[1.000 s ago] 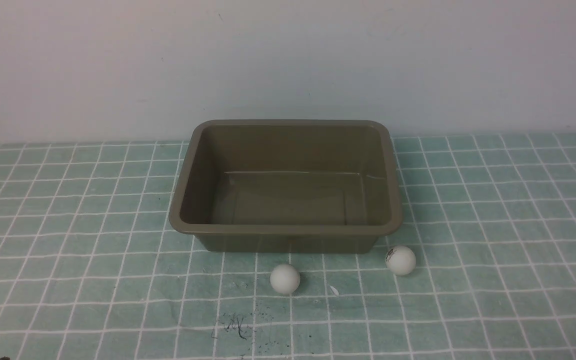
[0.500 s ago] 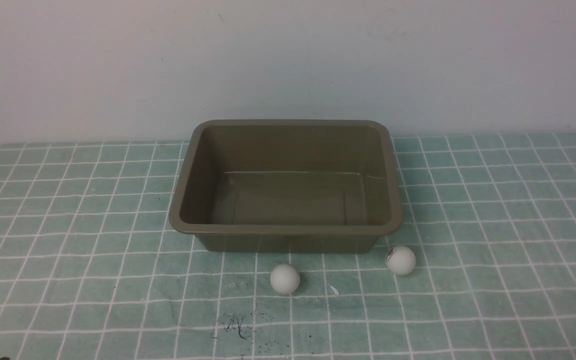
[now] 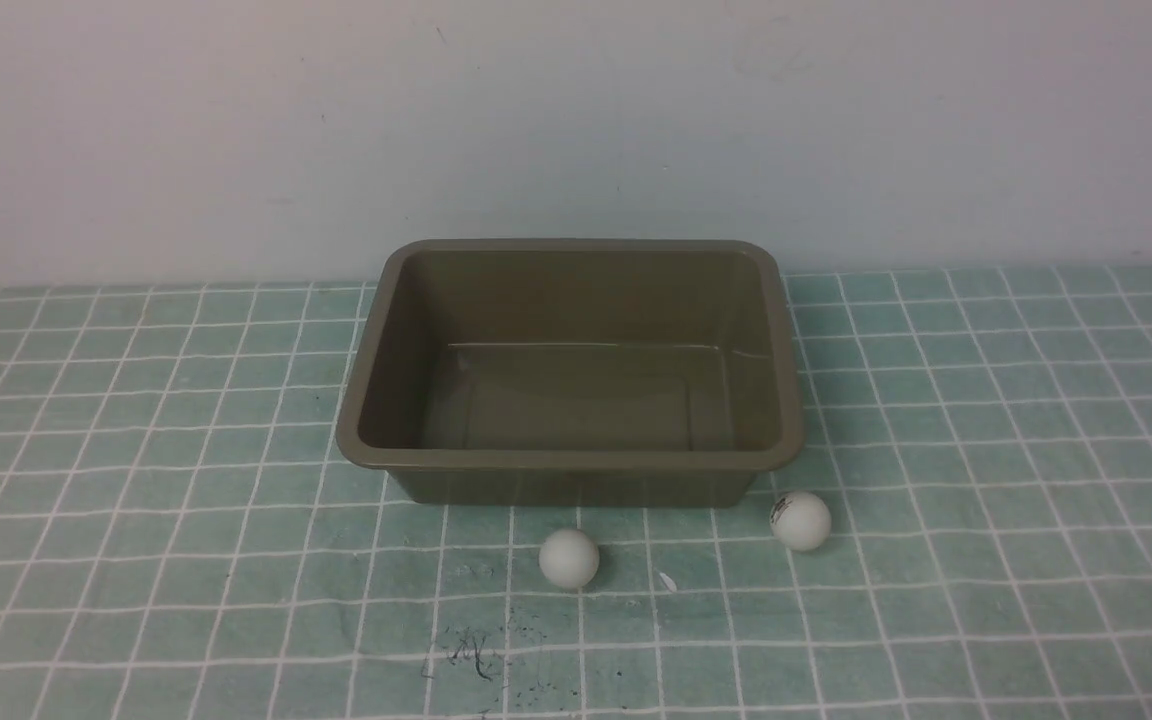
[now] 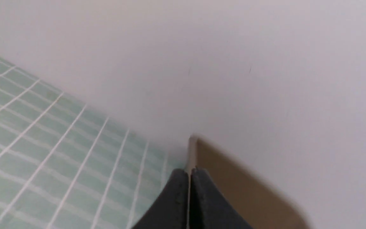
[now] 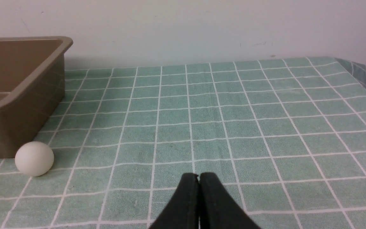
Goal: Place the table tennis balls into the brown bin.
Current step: 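Reach for and grasp a ping pong ball on the table beside the basket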
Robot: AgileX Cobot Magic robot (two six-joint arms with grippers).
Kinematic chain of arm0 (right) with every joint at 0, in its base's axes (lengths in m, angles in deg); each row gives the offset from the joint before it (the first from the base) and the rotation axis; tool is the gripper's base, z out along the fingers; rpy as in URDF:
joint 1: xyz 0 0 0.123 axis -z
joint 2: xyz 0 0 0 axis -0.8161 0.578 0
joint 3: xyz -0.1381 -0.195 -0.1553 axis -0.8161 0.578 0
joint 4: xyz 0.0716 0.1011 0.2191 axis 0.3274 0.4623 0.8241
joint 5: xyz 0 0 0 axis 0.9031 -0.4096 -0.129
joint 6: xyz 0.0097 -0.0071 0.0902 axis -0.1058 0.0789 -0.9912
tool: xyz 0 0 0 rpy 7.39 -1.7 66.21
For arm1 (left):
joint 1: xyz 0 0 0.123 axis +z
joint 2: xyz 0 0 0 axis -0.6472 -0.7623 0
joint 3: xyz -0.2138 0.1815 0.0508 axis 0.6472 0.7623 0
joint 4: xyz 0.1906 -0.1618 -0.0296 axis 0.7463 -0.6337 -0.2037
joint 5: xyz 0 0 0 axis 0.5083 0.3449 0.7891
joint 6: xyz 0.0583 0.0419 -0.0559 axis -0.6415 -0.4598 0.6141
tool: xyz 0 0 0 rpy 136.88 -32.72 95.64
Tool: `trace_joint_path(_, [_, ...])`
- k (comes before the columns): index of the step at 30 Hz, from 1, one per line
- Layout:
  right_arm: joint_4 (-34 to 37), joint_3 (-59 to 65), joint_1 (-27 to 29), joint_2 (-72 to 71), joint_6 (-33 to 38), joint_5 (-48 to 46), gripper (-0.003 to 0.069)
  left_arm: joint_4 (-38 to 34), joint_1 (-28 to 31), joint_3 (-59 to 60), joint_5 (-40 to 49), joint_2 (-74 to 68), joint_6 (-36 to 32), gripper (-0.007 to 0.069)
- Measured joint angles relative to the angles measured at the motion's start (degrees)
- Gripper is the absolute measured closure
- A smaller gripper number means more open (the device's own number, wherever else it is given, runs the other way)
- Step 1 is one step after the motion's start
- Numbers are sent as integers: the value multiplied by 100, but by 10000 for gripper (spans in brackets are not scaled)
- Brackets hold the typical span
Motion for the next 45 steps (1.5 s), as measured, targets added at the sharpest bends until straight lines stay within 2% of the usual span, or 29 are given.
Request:
trace_joint_path(2, [0,0,0,0,0,0,669,-440,0,-49,-646,0,211,629])
trace_joint_path(4, [0,0,0,0,0,0,669,-464,0,-245,-675,0,214,629])
trace_joint_path(5, [0,0,0,0,0,0,669,-306,0,-620,-414,-34,148,629])
trace_joint_path(8, [154,33,0,0,-86,221,669,223,1,-1802,726,-538,-72,629])
trace_joint_path(9, [357,49,0,0,-231,505,669,492,1,-2495,1767,-1149,-192,629])
trace_joint_path(10, [439,54,0,0,-260,550,669,492,1,-2594,1767,-1149,-212,629])
trace_joint_path(12, [1051,50,0,0,-713,1289,669,722,1,-3781,3666,-2423,-567,629])
trace_joint_path(13, [1099,50,0,0,-751,1342,669,737,1,-3858,3947,-2633,-598,629])
trace_joint_path(14, [1443,50,0,0,-1006,1712,669,754,1,-4397,4836,-3368,-882,629])
trace_joint_path(15, [1590,50,0,0,-1107,1884,669,749,1,-4602,5362,-3881,-1022,629])
trace_joint_path(17, [1694,50,0,0,-1154,2099,669,693,1,-4899,6068,-4842,-1408,629])
trace_joint_path(19, [1715,50,0,0,-1125,2154,669,637,1,-4960,6277,-5373,-1682,629])
trace_joint_path(20, [1771,50,0,0,-1071,2195,669,578,-54,-4965,6365,-6076,-2007,629])
trace_joint_path(21, [1777,50,0,0,-1072,2233,669,578,-54,-4965,6365,-6143,-2037,629])
trace_joint_path(25, [1910,43,0,0,-1056,2327,669,593,-641,-4965,5823,-7082,-2291,629])
trace_joint_path(31, [1914,-1199,-145,1084,-934,539,669,533,-2083,-5005,4209,-7990,-2304,629])
trace_joint_path(33, [1851,-1793,-238,1778,-499,59,669,557,-2497,-5049,3755,-8405,-2460,629])
trace_joint_path(34, [1852,-1850,-245,1841,-499,16,669,557,-2531,-5056,3719,-8441,-2460,628])
trace_joint_path(35, [1838,-2324,-291,2340,-66,-314,669,584,-2780,-5117,3398,-8736,-2628,619])
trace_joint_path(39, [1915,-2917,-346,3218,540,-838,669,588,-3174,-5202,2622,-9311,-2840,543])
trace_joint_path(44, [2329,-3152,-354,3810,998,-936,669,570,-3298,-5223,1685,-9910,-2879,338])
trace_joint_path(45, [2467,-3157,-354,3881,1144,-936,669,569,-3298,-5229,1450,-10091,-2879,256])
